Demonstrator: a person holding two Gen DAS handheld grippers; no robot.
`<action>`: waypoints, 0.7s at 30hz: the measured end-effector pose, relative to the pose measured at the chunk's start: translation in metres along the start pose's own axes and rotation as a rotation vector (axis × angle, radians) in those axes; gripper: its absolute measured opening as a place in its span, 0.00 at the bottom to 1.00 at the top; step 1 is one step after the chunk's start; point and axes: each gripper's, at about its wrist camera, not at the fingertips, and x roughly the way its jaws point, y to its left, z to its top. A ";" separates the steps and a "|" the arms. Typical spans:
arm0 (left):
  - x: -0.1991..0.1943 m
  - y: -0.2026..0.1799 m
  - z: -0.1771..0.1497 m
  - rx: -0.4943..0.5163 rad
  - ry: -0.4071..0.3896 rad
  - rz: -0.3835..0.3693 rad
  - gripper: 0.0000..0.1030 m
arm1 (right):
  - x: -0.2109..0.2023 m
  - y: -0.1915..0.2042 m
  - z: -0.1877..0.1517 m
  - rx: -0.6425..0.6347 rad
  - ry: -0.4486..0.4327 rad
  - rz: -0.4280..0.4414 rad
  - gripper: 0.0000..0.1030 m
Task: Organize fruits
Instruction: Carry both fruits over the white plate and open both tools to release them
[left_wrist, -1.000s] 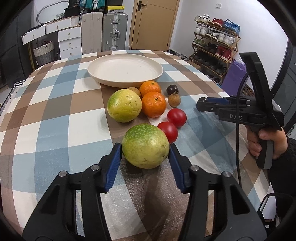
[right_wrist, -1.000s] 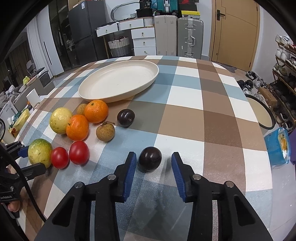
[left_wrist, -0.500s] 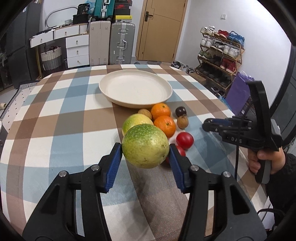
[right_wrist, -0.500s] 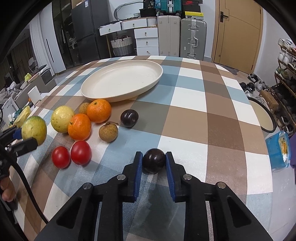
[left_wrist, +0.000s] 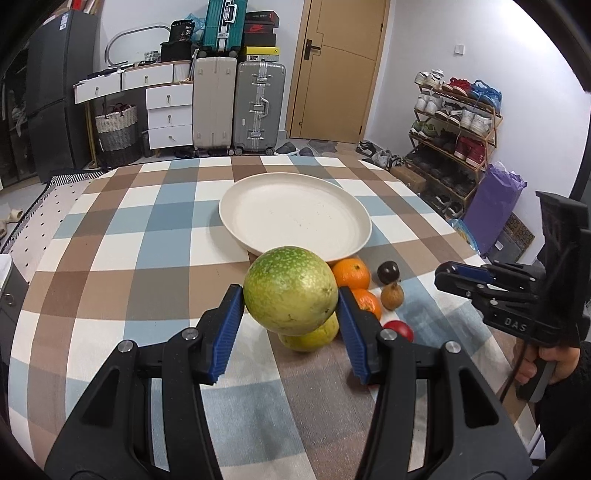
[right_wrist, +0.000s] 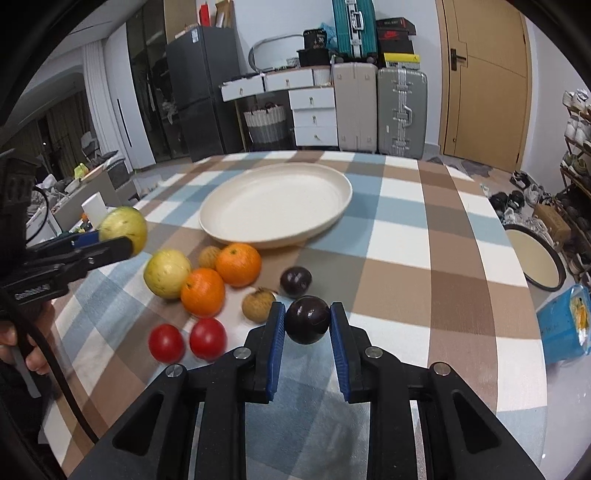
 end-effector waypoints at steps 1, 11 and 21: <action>0.001 0.000 0.001 -0.001 -0.003 0.000 0.47 | -0.002 0.002 0.002 -0.001 -0.009 0.005 0.24; 0.024 0.000 0.023 0.008 -0.020 0.009 0.47 | 0.001 0.013 0.023 0.003 -0.073 0.054 0.24; 0.054 0.008 0.041 0.003 -0.019 0.014 0.47 | 0.014 0.016 0.043 -0.001 -0.111 0.091 0.24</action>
